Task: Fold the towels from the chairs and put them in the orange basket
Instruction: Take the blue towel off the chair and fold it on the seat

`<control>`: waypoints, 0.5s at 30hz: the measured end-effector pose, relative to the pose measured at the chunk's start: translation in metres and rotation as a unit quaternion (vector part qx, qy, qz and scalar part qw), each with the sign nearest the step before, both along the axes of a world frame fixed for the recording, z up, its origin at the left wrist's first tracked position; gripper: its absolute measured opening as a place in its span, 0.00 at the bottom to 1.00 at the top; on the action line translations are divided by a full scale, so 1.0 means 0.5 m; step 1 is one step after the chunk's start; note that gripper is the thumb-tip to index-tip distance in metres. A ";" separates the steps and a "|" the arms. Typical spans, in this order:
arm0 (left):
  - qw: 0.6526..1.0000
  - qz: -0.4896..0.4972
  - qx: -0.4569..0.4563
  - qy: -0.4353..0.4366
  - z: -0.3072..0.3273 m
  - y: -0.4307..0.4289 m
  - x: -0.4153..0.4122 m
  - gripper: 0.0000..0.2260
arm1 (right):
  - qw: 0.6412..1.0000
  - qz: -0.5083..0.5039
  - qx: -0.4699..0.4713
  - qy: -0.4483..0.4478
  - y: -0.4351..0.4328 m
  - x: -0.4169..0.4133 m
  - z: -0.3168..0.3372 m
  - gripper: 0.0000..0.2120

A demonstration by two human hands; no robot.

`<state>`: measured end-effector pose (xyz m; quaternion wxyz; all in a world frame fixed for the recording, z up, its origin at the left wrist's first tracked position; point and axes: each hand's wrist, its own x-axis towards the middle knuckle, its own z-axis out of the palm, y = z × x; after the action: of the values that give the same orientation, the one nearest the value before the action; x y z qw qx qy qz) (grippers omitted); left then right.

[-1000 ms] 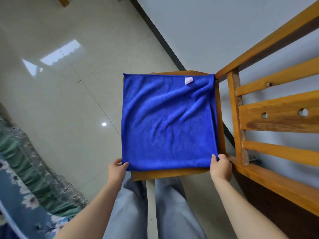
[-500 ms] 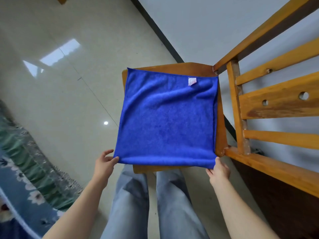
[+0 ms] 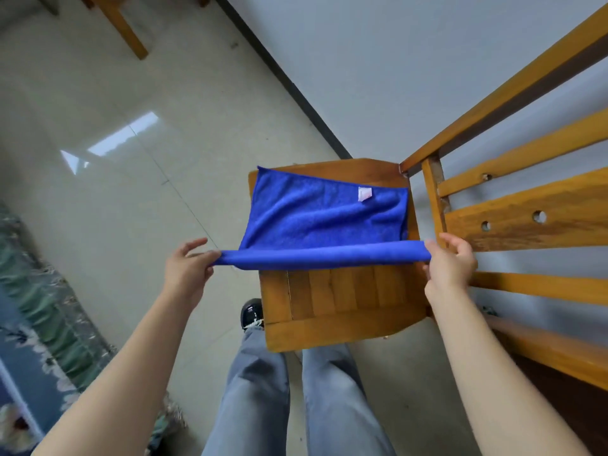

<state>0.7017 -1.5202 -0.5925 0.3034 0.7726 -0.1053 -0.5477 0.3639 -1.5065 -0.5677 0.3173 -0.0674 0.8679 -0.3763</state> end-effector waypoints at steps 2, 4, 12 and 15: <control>0.997 0.004 -0.077 -0.007 0.084 -0.083 0.003 0.18 | 0.998 -0.001 -0.069 0.003 -0.086 0.008 0.071 0.14; 0.989 0.015 -0.147 -0.003 0.169 -0.150 0.000 0.17 | 0.991 -0.008 -0.133 -0.007 -0.153 0.012 0.142 0.11; 0.941 0.076 -0.315 0.103 0.355 -0.169 -0.001 0.15 | 0.960 0.002 -0.277 0.038 -0.174 0.016 0.308 0.14; 0.959 0.069 -0.257 0.100 0.306 -0.097 0.004 0.19 | 0.972 -0.009 -0.227 0.063 -0.086 0.017 0.253 0.12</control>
<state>0.7037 -1.5688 -0.4393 0.5372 0.6153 -0.1581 -0.5547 0.3724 -1.5496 -0.4414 0.2345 -0.1533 0.7786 -0.5615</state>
